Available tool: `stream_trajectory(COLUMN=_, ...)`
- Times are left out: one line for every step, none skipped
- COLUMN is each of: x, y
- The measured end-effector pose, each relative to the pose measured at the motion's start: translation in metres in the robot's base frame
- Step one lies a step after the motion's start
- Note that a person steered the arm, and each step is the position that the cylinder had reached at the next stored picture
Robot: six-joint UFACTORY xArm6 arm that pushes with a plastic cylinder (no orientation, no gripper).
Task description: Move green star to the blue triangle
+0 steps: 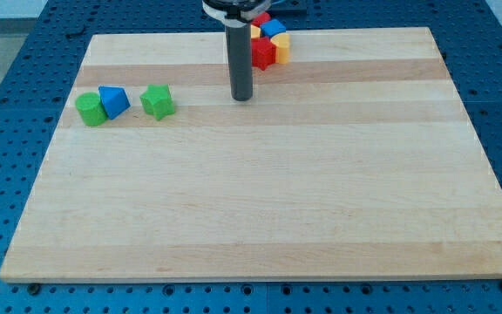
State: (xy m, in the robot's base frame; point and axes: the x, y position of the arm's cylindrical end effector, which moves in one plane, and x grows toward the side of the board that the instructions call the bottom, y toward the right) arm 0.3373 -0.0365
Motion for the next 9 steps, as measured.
stream_trajectory(x=-0.006, y=-0.025)
stream_trajectory(x=-0.006, y=-0.072)
stream_trajectory(x=0.0, y=-0.111)
stream_trajectory(x=0.014, y=-0.127)
stream_trajectory(x=0.017, y=-0.125)
stream_trajectory(x=0.018, y=-0.116)
stream_trajectory(x=0.041, y=-0.106)
stream_trajectory(x=0.066, y=-0.11)
stream_trajectory(x=0.072, y=-0.139)
